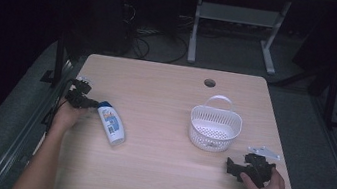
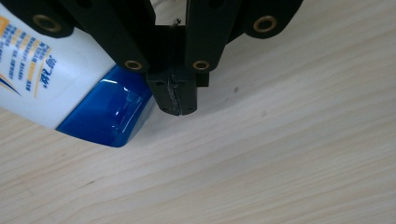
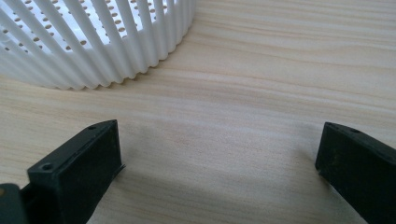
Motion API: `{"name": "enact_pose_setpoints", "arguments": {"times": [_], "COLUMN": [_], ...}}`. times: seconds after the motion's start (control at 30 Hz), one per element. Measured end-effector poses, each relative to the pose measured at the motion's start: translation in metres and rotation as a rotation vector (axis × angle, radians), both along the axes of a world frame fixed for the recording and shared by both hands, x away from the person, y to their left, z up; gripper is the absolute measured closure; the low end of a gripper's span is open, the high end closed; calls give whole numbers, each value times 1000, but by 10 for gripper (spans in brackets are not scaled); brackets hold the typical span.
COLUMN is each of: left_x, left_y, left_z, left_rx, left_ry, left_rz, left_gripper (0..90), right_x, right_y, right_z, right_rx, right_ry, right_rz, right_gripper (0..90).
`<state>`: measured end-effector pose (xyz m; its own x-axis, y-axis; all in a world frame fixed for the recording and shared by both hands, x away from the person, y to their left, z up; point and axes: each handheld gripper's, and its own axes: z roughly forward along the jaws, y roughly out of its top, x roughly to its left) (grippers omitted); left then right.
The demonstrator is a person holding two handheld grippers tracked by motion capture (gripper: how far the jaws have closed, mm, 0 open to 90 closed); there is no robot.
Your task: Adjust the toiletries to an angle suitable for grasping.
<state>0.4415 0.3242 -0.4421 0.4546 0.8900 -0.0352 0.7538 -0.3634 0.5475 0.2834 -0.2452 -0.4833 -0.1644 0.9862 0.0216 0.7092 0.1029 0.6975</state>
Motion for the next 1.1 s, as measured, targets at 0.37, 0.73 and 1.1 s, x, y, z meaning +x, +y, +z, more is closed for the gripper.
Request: {"name": "enact_pose_setpoints", "arguments": {"times": [0.37, 0.73, 1.1], "left_x": [6, 10, 9], "left_y": [-30, -48, -67], "left_z": [-5, 3, 0], "left_rx": [-25, -38, -56], "left_ry": [-3, -20, -13], "left_rz": [-51, -86, -125], "left_gripper": [900, 900, 900], "right_x": [0, 0, 0], "right_y": [0, 0, 0], "right_z": [0, 0, 0], "right_rx": [0, 0, 0], "right_ry": [0, 0, 0], "right_rz": [0, 0, 0], "right_gripper": [0, 0, 0]}}
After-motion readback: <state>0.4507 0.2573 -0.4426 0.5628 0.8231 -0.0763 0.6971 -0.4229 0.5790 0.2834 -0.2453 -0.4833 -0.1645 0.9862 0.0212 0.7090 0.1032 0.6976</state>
